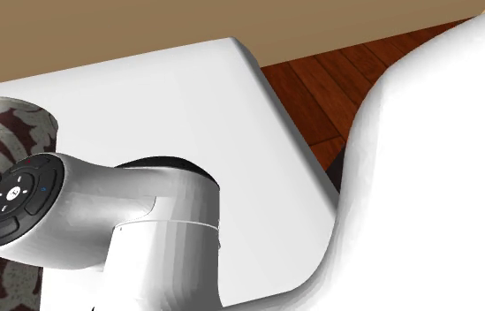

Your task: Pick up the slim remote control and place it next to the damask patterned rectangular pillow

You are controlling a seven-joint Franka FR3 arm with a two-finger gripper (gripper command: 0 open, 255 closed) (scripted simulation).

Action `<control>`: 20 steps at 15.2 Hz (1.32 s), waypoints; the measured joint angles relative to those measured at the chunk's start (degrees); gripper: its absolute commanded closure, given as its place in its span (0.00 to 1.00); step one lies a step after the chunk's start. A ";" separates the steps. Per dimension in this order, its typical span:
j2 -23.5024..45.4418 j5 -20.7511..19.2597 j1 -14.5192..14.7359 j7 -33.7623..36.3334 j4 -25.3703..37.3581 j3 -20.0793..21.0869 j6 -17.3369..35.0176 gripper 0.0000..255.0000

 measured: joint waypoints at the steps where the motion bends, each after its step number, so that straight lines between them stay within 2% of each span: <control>1: 0.52 0.05 -0.03 -0.02 0.04 0.05 0.47 1.00; 11: 2.75 0.29 -0.23 -0.19 0.17 0.25 2.59 1.00; 12: 2.75 0.29 -0.23 -0.19 0.17 0.25 2.59 0.00; 18: 2.75 0.29 -0.23 -0.19 0.19 0.25 2.60 0.00; 20: 1.42 0.14 -0.16 -0.11 0.46 0.12 1.01 0.00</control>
